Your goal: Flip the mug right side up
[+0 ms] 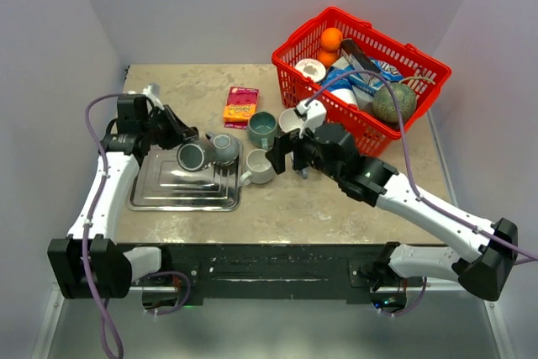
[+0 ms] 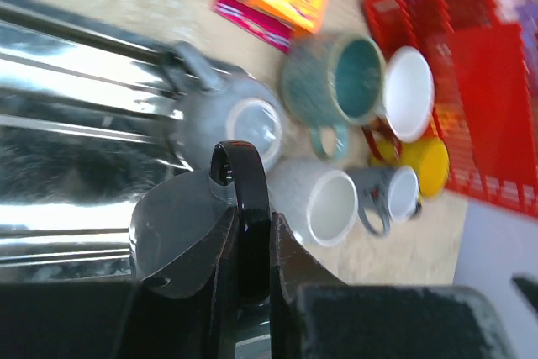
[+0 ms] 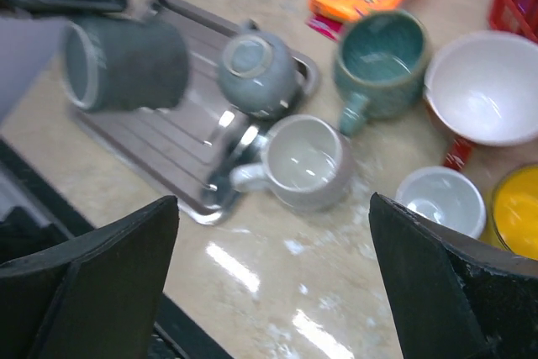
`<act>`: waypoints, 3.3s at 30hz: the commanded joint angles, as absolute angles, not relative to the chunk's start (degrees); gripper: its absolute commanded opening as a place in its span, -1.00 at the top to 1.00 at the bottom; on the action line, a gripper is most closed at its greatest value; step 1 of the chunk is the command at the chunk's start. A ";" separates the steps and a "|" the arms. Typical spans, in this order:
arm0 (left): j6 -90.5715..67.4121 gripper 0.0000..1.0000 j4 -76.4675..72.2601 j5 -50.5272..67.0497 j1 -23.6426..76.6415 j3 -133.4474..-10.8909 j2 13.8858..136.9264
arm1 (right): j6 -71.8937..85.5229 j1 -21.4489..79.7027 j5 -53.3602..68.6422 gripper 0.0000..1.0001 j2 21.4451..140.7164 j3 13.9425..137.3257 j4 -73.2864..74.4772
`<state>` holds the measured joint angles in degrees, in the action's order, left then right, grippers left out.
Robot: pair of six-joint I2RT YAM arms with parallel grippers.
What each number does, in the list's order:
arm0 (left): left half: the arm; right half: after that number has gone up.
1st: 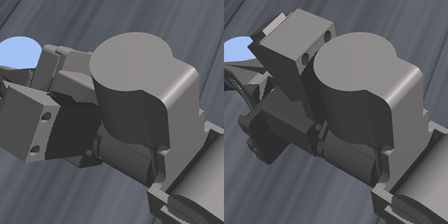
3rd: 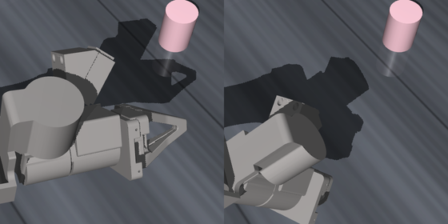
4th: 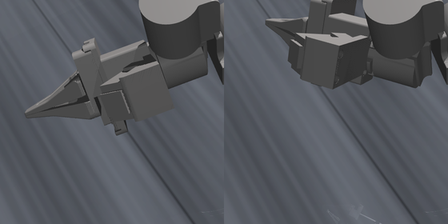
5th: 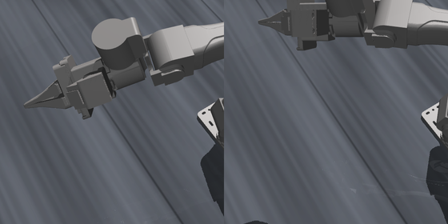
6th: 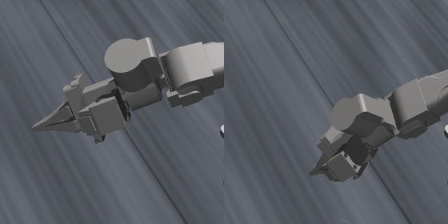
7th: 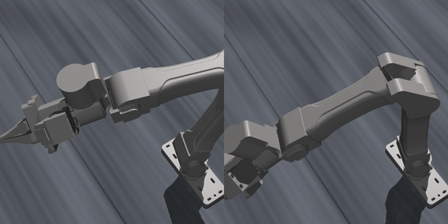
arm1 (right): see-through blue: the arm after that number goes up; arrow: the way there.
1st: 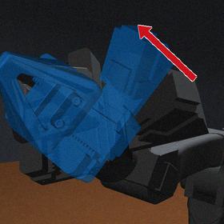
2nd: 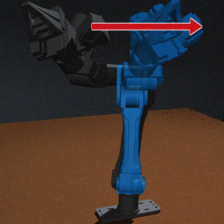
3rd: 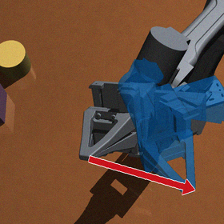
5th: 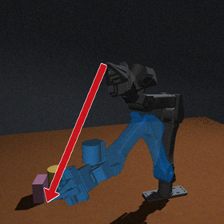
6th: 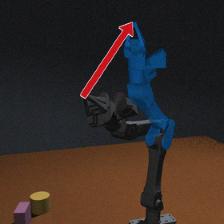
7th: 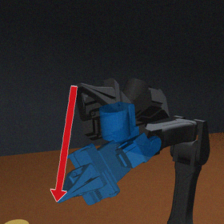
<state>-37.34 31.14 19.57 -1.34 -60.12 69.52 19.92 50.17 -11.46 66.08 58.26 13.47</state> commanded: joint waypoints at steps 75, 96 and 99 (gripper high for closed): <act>-18.28 -0.99 31.29 27.08 6.06 -71.71 61.69 | -22.76 57.47 -6.31 1.00 78.56 76.81 38.30; -24.95 -0.99 35.94 17.67 4.22 -75.41 69.34 | -28.21 72.41 -23.37 1.00 101.41 84.81 47.90; -26.01 -0.99 35.16 18.72 4.22 -76.55 69.61 | -28.56 74.17 -24.16 1.00 104.84 86.65 48.69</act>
